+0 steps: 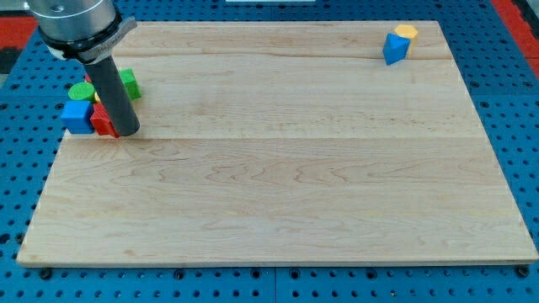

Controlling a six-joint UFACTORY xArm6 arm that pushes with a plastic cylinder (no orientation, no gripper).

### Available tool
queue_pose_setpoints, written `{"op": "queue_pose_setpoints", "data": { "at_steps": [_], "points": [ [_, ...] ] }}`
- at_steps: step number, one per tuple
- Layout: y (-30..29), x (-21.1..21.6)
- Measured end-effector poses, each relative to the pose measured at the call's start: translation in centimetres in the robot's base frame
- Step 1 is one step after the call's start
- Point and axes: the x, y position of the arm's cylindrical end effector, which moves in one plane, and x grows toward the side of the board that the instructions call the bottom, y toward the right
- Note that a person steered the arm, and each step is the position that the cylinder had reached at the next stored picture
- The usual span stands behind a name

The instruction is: Slide the blue triangle a bit left

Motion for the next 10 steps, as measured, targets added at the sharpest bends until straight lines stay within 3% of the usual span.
{"op": "queue_pose_setpoints", "data": {
  "at_steps": [2, 4, 6, 8, 10],
  "points": [
    [2.7, 0.0],
    [13.6, 1.8],
    [33.2, 1.5],
    [53.9, -3.8],
    [54.4, -4.7]
  ]
}}
